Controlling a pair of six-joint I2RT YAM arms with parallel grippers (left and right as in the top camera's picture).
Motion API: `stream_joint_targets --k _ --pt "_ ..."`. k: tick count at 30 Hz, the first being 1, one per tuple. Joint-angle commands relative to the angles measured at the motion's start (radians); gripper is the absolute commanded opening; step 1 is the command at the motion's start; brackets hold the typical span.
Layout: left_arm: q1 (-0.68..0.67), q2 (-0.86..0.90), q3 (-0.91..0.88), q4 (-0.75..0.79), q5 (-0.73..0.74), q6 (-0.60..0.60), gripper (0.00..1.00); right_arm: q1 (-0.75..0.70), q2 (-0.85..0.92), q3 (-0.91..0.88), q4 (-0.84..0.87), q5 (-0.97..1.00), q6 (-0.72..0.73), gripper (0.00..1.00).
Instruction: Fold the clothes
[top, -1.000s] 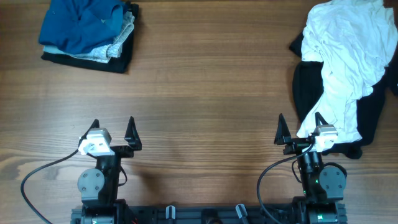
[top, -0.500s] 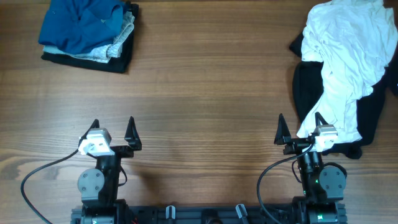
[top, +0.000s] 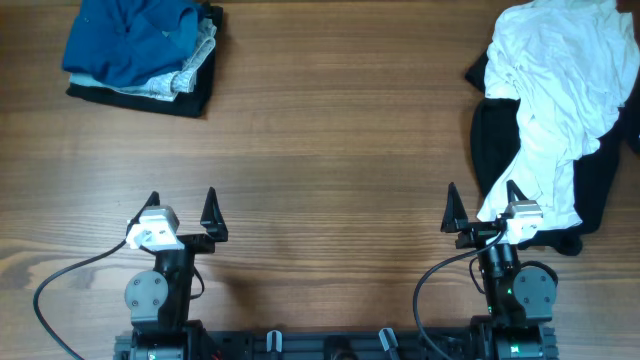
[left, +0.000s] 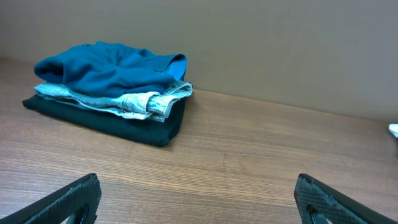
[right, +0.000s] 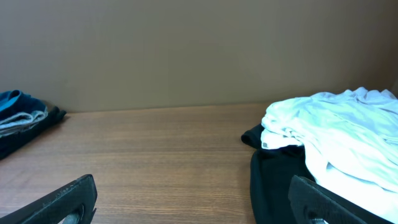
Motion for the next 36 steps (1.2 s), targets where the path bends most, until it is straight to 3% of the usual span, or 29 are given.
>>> stream_joint_targets --k 1,10,16,24,29,32,36 --pt "0.006 -0.007 -0.005 -0.006 -0.006 -0.013 1.00 -0.005 -0.012 -0.001 0.003 -0.016 -0.009 1.00" --pt "0.006 -0.007 -0.005 -0.006 -0.006 -0.013 1.00 -0.005 -0.012 -0.001 0.003 -0.015 -0.010 1.00" --pt "0.006 -0.007 -0.005 -0.006 -0.006 -0.013 1.00 -0.005 -0.012 -0.001 0.008 0.015 -0.088 1.00" --pt "0.006 -0.005 0.026 0.064 0.068 -0.040 1.00 -0.005 0.002 0.080 0.112 -0.058 -0.085 1.00" --pt "0.006 0.142 0.222 -0.016 0.069 -0.039 1.00 -0.005 0.227 0.301 0.112 -0.071 -0.114 1.00" --pt "0.006 0.356 0.447 -0.124 0.096 -0.039 1.00 -0.005 0.461 0.509 0.110 -0.186 -0.112 1.00" --pt "0.006 0.658 0.838 -0.391 0.096 -0.038 1.00 -0.005 0.798 0.865 -0.139 -0.241 -0.114 1.00"
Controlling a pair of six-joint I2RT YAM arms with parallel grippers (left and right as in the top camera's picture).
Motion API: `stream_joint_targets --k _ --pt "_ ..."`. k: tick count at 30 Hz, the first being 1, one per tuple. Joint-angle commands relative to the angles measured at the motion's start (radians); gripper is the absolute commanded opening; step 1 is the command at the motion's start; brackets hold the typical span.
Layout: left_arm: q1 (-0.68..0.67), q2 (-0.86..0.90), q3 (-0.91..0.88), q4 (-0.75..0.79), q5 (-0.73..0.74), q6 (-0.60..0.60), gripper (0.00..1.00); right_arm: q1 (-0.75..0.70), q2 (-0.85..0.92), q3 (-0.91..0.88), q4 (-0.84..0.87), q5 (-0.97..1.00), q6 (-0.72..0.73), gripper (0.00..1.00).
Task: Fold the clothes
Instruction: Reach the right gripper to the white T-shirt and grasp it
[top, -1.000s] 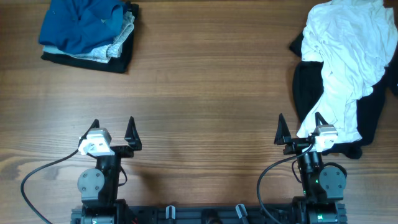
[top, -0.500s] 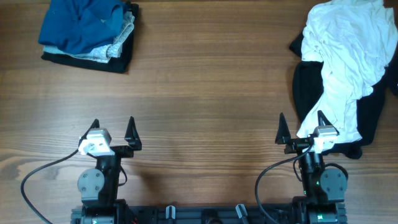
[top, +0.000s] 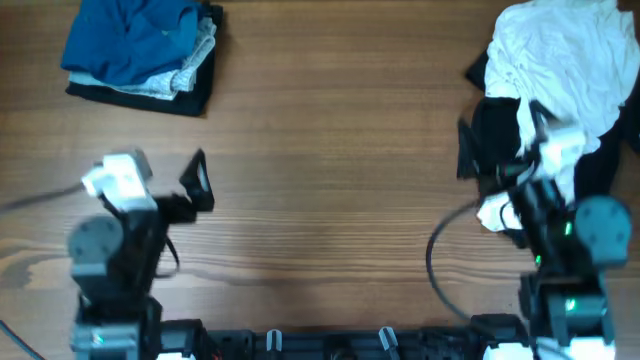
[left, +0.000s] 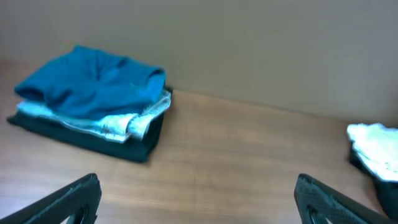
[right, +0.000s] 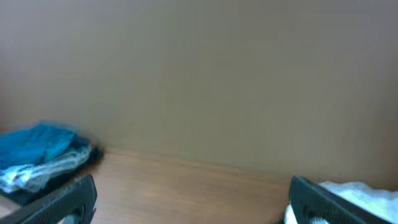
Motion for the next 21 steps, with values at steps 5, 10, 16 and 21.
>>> stream_joint_targets --k 5,10,16,21 --pt "0.006 0.484 0.425 -0.327 0.029 0.052 1.00 -0.005 0.632 0.600 -0.509 -0.068 -0.011 0.99" --pt "0.006 0.692 0.425 -0.326 0.136 0.051 1.00 -0.015 0.856 0.647 -0.533 -0.023 -0.011 1.00" --pt "0.006 0.798 0.425 -0.317 0.140 0.052 1.00 -0.237 0.989 0.645 -0.607 0.209 0.169 0.96" --pt "-0.003 0.798 0.425 -0.306 0.148 0.048 1.00 -0.377 1.147 0.645 -0.686 0.245 0.241 0.83"
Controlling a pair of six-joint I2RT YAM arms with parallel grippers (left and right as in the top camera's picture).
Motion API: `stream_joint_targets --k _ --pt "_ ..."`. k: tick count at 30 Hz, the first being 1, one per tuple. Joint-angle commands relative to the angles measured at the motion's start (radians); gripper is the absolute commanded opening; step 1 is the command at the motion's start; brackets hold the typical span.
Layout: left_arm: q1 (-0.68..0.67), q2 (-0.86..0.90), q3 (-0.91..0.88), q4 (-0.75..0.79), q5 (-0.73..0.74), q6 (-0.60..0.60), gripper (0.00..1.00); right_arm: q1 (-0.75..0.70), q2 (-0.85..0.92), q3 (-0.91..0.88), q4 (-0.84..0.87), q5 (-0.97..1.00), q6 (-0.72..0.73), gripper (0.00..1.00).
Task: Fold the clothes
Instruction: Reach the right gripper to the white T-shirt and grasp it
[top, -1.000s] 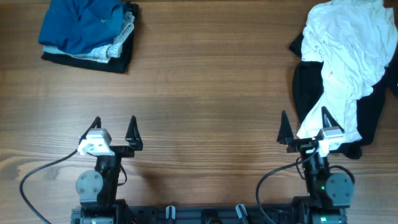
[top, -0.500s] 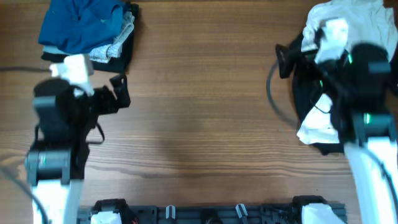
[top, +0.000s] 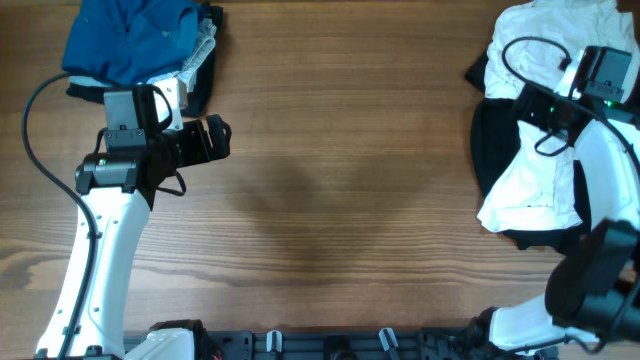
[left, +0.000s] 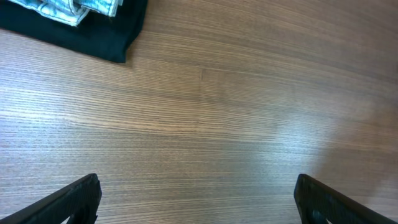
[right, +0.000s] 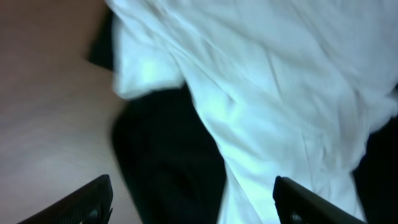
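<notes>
An unfolded pile lies at the far right: a white garment (top: 555, 60) (right: 261, 74) draped over a black garment (top: 500, 150) (right: 168, 155). My right gripper (top: 535, 105) (right: 196, 205) hovers over that pile, facing down, open, nothing between its fingers. A folded stack (top: 135, 45) sits at the far left, blue on top, pale denim and black beneath. Its black corner (left: 93, 31) shows in the left wrist view. My left gripper (top: 210, 140) (left: 198, 205) is open above bare wood just right of the stack.
The wooden table (top: 340, 150) stretches between the folded stack and the pile. The black garment spreads toward the right edge and the front, below the white one. Cables trail from both arms.
Both arms have reached farther over the table and tipped downward. The left gripper now looks at wood beside the folded stack, the right at the white and black pile. Both stay open.
At first both grippers sat open at the table's front edge, facing level across it. Then both were raised and farther in, still facing level. Now the left faces down next to the folded stack and the right faces down over the unfolded pile.
</notes>
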Motion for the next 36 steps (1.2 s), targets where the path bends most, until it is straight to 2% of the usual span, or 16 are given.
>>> stream_joint_targets --k 1,8,14,16,22,23,25,28,30,32,35,36 --pt "-0.013 0.002 0.014 0.004 0.029 0.015 1.00 -0.060 0.070 0.011 -0.096 0.056 0.139 0.87" --pt "-0.050 0.002 0.014 0.003 0.029 0.012 1.00 -0.159 0.078 -0.047 -0.195 0.093 0.153 0.89" --pt "-0.053 0.002 0.014 0.003 0.029 0.012 1.00 -0.164 0.078 -0.172 -0.164 0.084 0.181 0.83" --pt "-0.053 0.002 0.014 0.003 0.029 0.012 1.00 -0.164 0.078 -0.183 -0.167 0.082 0.180 0.76" --pt "-0.053 0.002 0.014 0.003 0.029 0.012 1.00 -0.163 0.078 -0.184 -0.160 0.083 0.180 0.40" --pt "-0.053 0.002 0.014 0.003 0.029 0.012 1.00 -0.163 0.078 -0.184 -0.154 0.083 0.179 0.30" --pt "-0.053 0.002 0.014 0.003 0.029 0.012 1.00 -0.163 0.078 -0.183 -0.142 0.082 0.178 0.04" --pt "-0.053 0.002 0.014 0.005 0.031 0.011 1.00 -0.163 0.077 -0.174 -0.135 0.076 0.175 0.04" --pt "-0.053 -0.007 0.014 0.030 0.047 0.011 0.95 -0.161 0.064 -0.107 -0.142 -0.138 0.052 0.04" --pt "-0.052 -0.039 0.014 0.079 0.047 0.012 0.93 -0.144 0.026 -0.033 -0.180 -0.291 0.001 0.04" --pt "-0.051 -0.103 0.014 0.152 0.047 0.012 0.93 -0.033 -0.047 0.094 -0.256 -0.327 -0.006 0.04" --pt "-0.051 -0.131 0.014 0.182 0.047 0.012 0.94 0.053 -0.077 0.136 -0.254 -0.327 -0.005 0.04"
